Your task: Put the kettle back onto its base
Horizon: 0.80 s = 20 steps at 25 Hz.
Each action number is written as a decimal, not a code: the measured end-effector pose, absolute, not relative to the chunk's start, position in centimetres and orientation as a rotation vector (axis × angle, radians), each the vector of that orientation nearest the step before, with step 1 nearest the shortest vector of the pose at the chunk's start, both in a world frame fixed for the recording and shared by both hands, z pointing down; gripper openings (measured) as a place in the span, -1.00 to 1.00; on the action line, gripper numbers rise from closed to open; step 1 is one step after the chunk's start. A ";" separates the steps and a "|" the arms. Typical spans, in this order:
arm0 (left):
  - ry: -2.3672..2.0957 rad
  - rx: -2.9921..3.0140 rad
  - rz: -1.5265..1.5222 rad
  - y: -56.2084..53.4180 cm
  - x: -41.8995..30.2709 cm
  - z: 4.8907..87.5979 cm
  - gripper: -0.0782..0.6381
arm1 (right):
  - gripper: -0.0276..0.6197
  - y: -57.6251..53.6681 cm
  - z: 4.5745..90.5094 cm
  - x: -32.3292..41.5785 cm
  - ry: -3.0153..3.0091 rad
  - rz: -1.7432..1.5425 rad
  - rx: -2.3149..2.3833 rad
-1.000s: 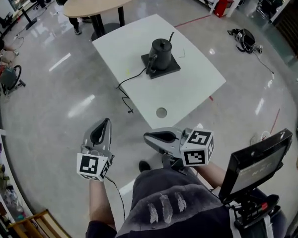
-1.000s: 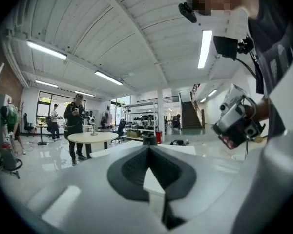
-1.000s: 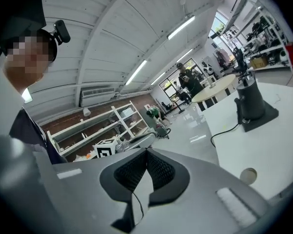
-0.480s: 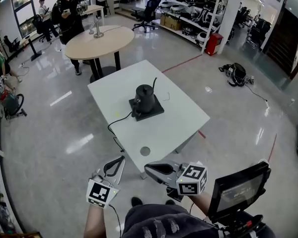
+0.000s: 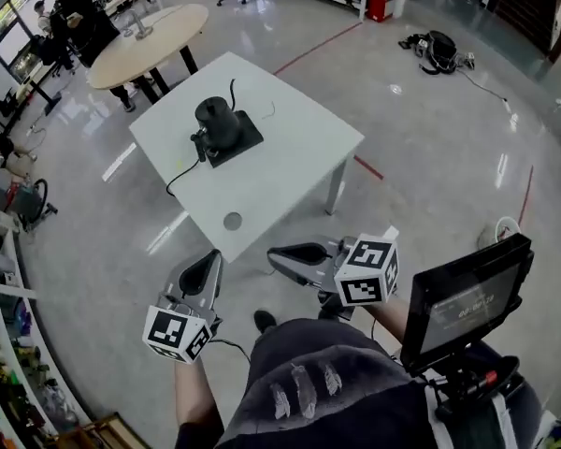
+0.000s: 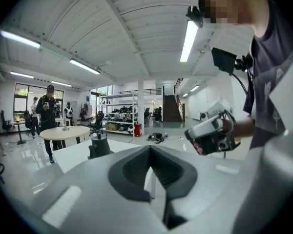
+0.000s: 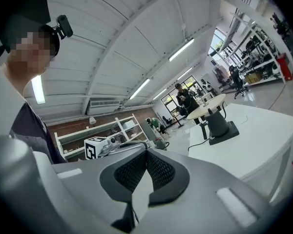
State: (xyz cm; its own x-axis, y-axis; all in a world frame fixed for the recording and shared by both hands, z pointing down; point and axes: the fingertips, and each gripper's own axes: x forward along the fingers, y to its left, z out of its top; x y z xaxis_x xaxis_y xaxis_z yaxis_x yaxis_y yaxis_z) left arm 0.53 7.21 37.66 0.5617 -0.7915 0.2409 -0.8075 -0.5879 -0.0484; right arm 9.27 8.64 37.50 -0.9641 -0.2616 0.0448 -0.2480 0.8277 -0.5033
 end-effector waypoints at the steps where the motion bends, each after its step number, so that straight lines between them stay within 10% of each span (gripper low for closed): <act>1: -1.393 2.705 0.371 7.6 1.3 37.5 -0.79 | -0.92 9.1 37.4 10.1 2.969 -0.825 -0.402; 20: -1.568 2.611 0.560 13.9 4.8 38.0 -0.78 | -0.92 12.9 39.0 13.1 2.876 -0.995 -0.190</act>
